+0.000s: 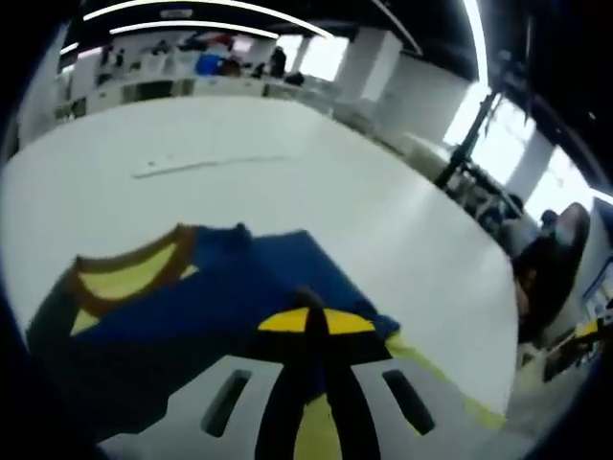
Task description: Fold the garment on the visible template until the final outline fits inside the template.
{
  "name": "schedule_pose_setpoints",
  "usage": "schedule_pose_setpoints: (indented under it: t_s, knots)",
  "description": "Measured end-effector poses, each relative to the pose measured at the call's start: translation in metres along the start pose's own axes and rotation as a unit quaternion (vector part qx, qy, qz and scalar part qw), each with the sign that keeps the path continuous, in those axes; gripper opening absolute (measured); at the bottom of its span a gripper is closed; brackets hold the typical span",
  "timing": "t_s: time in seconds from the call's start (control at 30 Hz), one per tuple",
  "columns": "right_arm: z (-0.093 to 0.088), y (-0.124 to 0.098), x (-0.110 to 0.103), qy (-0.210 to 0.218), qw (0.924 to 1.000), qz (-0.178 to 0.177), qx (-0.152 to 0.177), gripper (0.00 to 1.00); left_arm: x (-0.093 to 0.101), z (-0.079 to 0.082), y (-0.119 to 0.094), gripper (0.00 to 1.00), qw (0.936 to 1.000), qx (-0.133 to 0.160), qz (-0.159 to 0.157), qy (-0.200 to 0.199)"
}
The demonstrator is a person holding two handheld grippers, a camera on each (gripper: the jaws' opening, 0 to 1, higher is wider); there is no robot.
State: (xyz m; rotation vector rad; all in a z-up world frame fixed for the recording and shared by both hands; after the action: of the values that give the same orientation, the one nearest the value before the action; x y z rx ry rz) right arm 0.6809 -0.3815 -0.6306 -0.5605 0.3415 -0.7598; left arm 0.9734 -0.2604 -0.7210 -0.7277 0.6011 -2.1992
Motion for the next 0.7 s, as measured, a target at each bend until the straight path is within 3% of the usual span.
schedule_pose_setpoints:
  t_s: [0.2,0.37,0.6,0.7]
  knots:
    - [0.001,0.002,0.006,-0.017,0.9997,0.015,0.0,1.0,0.013,0.0,-0.007,0.02,0.9999,0.005,-0.003,0.009]
    - [0.003,0.004,0.008,-0.034,0.999,0.028,0.0,1.0,0.021,0.004,-0.012,0.12,0.9995,0.023,-0.01,0.021]
    - [0.003,0.002,0.011,-0.046,0.9981,0.041,0.002,1.0,0.025,0.0,-0.013,0.14,0.9995,0.022,-0.011,0.019]
    - [0.002,0.002,0.013,-0.053,0.9976,0.045,-0.001,1.0,0.018,0.003,-0.018,0.18,0.9984,0.041,0.013,0.036]
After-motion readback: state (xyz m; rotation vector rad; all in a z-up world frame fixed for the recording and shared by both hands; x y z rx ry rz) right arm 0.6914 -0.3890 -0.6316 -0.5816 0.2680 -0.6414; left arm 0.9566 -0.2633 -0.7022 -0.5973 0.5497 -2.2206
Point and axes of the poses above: the point that each gripper's makers call its tool centre point, and the gripper's own axes: y roughly forward along the fingers, x roughly to its right, z roughly out of its top, the point moved 4 cm from there along -y, roughly backward along the fingers, and after that the axes turned 2 degrees about -x, right-handed, at the moved point
